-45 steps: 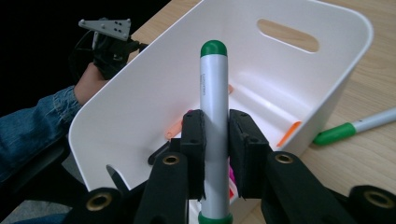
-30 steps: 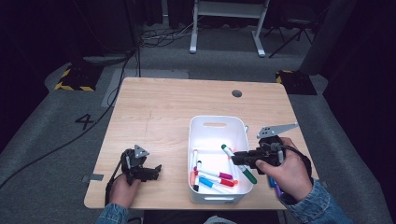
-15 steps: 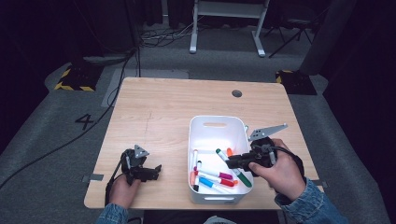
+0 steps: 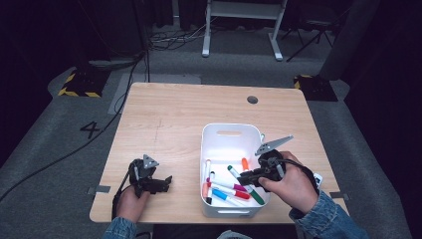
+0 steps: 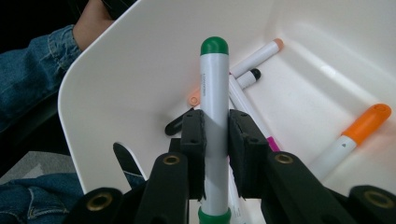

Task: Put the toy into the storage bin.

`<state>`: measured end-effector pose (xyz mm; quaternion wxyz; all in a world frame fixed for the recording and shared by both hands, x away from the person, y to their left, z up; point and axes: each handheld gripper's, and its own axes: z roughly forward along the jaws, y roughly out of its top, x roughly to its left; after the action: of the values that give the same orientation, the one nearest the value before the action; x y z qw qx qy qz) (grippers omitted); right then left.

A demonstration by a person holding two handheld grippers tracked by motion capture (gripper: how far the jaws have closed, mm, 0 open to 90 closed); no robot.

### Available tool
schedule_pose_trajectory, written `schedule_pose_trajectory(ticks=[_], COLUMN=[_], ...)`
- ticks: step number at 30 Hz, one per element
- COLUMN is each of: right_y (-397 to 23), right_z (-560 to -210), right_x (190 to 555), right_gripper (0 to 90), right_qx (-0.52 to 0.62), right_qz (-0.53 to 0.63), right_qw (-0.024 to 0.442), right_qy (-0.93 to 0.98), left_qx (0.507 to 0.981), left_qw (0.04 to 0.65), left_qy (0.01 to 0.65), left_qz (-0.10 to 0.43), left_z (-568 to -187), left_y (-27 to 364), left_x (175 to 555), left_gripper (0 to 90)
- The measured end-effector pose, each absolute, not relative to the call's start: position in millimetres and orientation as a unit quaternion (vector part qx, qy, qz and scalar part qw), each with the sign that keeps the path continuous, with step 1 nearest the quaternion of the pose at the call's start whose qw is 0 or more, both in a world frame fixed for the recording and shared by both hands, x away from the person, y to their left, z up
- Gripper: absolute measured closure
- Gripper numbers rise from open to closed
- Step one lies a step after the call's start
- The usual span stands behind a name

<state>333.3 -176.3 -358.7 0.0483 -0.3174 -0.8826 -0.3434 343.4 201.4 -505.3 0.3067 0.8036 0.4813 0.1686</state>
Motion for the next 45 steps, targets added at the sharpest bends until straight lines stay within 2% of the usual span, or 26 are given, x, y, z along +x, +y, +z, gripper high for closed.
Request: schedule_pose_trajectory(ticks=[6,7,8,9,21,35,45], right_y=[-169.3,-168.5,-167.7,-167.2,-202.8,-244.7,-267.9], right_z=[-367.6,-368.4,-369.1,-367.5,-339.8,-325.9,-343.0], right_x=[333.9,333.7,333.3,331.2,339.6,366.5,406.9], right_gripper=[76.5,69.3,55.8,48.5,47.0,49.0,50.2], right_qx=[-0.288,-0.280,-0.277,-0.289,-0.322,-0.366,-0.406], right_qz=[-0.311,-0.308,-0.317,-0.326,-0.411,-0.430,-0.422], right_qw=[0.039,0.039,0.032,0.029,-0.024,-0.062,-0.083], right_qy=[-0.905,-0.908,-0.907,-0.900,-0.852,-0.823,-0.806], left_qx=[0.804,0.804,0.803,0.803,0.803,0.805,0.805], left_qw=[0.307,0.306,0.308,0.308,0.308,0.308,0.308], left_qy=[0.481,0.481,0.481,0.481,0.481,0.478,0.478], left_qz=[0.169,0.169,0.169,0.170,0.169,0.168,0.168], left_z=[-505.3,-505.3,-505.5,-505.5,-505.5,-505.3,-505.3], left_y=[201.4,201.4,201.3,201.2,201.3,202.1,202.0], left_x=[343.4,343.4,343.3,343.3,343.2,341.4,341.3], left_gripper=[0.0,0.0,0.0,0.0,0.0,0.0,0.0])
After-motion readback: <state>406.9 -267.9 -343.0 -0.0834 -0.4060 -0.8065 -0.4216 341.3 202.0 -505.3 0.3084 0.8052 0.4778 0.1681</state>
